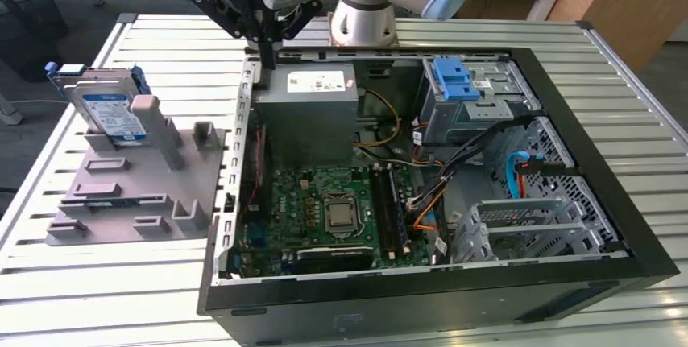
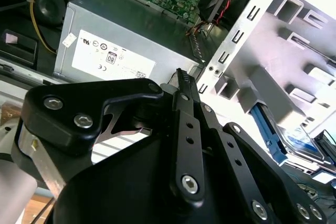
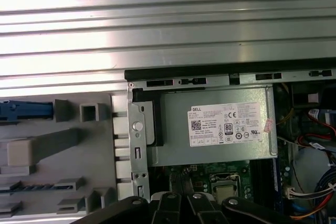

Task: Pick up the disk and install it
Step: 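Reach for the disk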

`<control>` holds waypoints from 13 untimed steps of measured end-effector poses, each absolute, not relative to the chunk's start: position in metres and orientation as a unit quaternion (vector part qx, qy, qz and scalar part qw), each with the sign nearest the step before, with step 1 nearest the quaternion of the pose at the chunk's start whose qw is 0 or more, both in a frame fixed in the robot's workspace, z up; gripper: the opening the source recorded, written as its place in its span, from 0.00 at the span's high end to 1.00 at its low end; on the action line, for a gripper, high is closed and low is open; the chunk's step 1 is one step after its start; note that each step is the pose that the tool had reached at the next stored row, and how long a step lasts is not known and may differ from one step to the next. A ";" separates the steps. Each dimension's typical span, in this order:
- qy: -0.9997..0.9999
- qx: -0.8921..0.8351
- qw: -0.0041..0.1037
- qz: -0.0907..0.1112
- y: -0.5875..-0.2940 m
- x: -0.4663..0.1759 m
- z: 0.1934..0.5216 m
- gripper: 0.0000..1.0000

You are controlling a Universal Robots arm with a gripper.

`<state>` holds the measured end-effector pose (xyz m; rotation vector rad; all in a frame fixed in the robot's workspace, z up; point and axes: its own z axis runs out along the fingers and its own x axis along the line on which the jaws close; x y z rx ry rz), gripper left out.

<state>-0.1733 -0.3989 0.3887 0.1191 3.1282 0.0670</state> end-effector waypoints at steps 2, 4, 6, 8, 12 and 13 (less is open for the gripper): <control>0.999 0.038 0.005 0.021 -0.399 -0.174 0.389 0.89; 0.999 0.038 0.004 0.021 -0.399 -0.175 0.388 0.89; 0.999 0.038 0.004 0.021 -0.399 -0.176 0.388 0.89; 0.999 0.038 0.004 0.021 -0.399 -0.178 0.388 0.89; 0.999 0.038 0.003 0.021 -0.399 -0.180 0.388 0.89; 0.999 0.038 0.002 0.021 -0.399 -0.181 0.388 0.89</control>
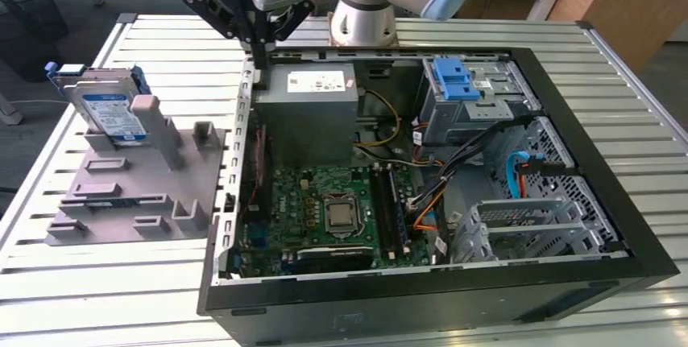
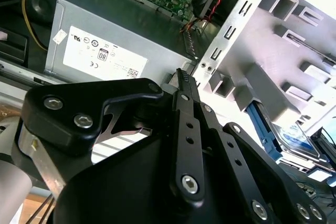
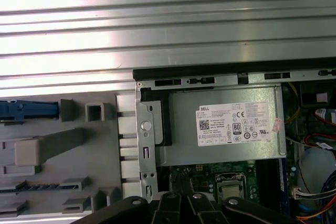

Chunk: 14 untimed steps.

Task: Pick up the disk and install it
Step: 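Reach for the disk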

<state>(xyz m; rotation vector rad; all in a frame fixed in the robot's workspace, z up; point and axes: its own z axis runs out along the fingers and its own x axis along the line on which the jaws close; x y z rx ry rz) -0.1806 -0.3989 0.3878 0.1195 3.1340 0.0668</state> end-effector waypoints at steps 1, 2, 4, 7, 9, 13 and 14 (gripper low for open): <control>0.999 0.038 0.002 0.021 -0.399 -0.181 0.388 0.89; 0.999 0.038 0.002 0.021 -0.399 -0.182 0.388 0.89; 0.999 0.038 0.001 0.021 -0.399 -0.183 0.387 0.89; 0.999 0.038 0.000 0.021 -0.399 -0.185 0.387 0.89; 0.999 0.038 0.000 0.021 -0.399 -0.186 0.387 0.89; 0.999 0.038 -0.001 0.021 -0.399 -0.188 0.387 0.89; 0.999 0.038 -0.001 0.021 -0.399 -0.189 0.387 0.89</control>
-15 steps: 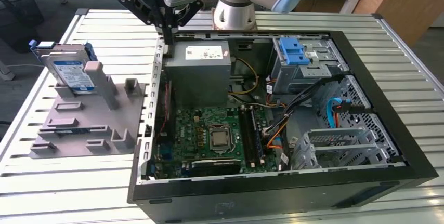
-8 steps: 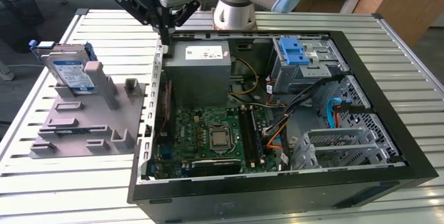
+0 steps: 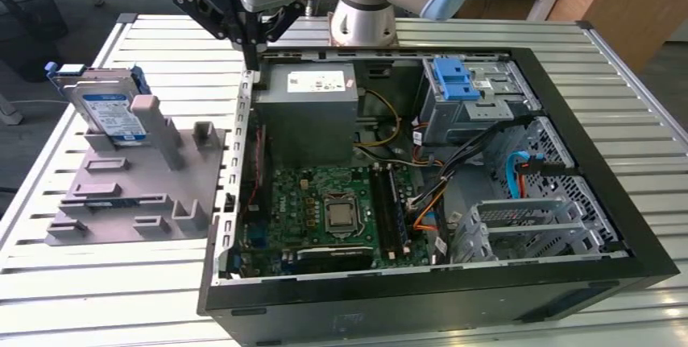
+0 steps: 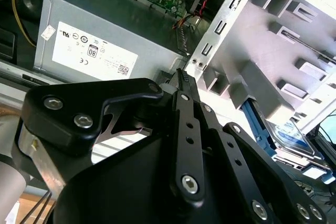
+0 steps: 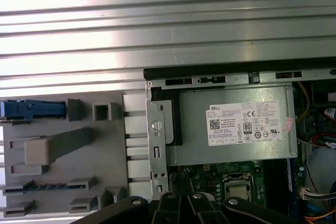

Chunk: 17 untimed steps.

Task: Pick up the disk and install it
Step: 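Reach for the disk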

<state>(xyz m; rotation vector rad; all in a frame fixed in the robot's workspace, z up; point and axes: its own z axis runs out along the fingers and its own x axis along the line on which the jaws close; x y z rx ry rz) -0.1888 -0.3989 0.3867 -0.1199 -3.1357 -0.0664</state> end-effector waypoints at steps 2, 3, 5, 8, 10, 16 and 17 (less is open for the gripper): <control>-0.999 -0.038 0.002 -0.021 -0.399 -0.190 0.387 0.89; -0.999 -0.038 0.002 -0.021 -0.399 -0.190 0.386 0.89; -0.999 -0.038 0.003 -0.021 -0.399 -0.191 0.386 0.89; -0.999 -0.038 0.003 -0.021 -0.399 -0.193 0.386 0.89; -0.999 -0.038 0.004 -0.021 -0.399 -0.194 0.386 0.89; -0.999 -0.038 0.005 -0.021 -0.399 -0.197 0.385 0.89; -0.999 -0.038 0.006 -0.021 -0.399 -0.198 0.385 0.89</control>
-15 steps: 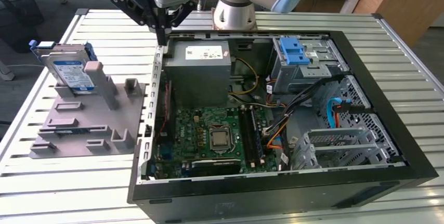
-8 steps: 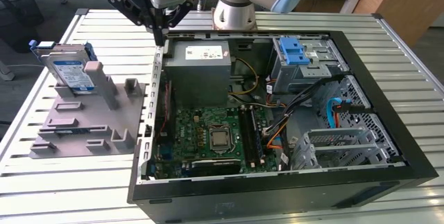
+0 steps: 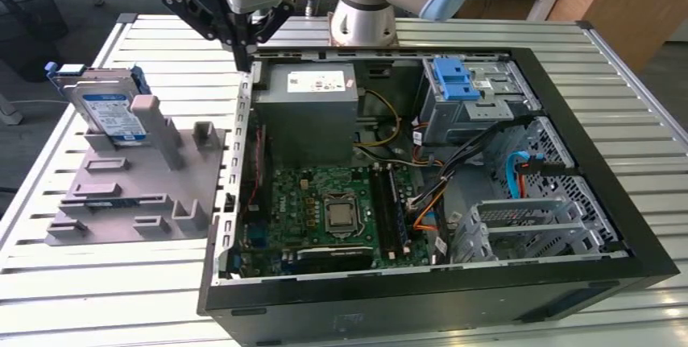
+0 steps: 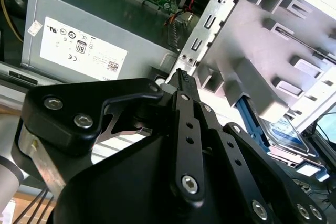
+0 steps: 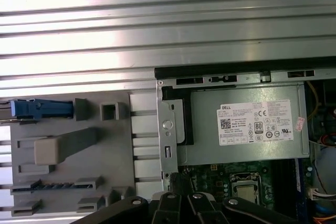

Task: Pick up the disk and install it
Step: 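Reach for the disk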

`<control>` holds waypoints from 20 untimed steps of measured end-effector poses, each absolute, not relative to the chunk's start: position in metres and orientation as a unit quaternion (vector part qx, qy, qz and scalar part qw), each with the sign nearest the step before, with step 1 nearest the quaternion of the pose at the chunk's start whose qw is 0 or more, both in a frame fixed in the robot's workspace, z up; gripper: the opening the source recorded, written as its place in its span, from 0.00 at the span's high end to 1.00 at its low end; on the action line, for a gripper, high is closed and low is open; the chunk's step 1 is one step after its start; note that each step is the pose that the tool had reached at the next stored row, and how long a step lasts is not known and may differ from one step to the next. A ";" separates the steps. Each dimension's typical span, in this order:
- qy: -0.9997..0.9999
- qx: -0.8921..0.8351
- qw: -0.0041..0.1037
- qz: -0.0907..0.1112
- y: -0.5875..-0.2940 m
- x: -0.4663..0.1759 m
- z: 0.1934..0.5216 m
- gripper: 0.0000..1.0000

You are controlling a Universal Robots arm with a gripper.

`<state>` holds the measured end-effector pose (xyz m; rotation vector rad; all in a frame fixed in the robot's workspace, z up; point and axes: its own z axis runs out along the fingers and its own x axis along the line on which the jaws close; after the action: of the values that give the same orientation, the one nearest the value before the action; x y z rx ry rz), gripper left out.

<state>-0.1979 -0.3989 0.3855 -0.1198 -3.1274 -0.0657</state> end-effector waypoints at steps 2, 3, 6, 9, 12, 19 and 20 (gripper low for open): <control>-0.999 -0.038 0.006 -0.021 -0.399 -0.199 0.385 0.89; -0.999 -0.038 0.007 -0.021 -0.399 -0.200 0.385 0.89; -0.999 -0.038 0.008 -0.021 -0.399 -0.203 0.385 0.89; -0.999 -0.038 0.008 -0.021 -0.399 -0.205 0.385 0.89; -0.999 -0.038 0.009 -0.021 -0.399 -0.205 0.385 0.89; -0.999 -0.038 0.009 -0.021 -0.399 -0.208 0.385 0.89; -0.999 -0.038 0.009 -0.021 -0.399 -0.209 0.385 0.89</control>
<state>-0.2087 -0.3988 0.3847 -0.1199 -3.1215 -0.0652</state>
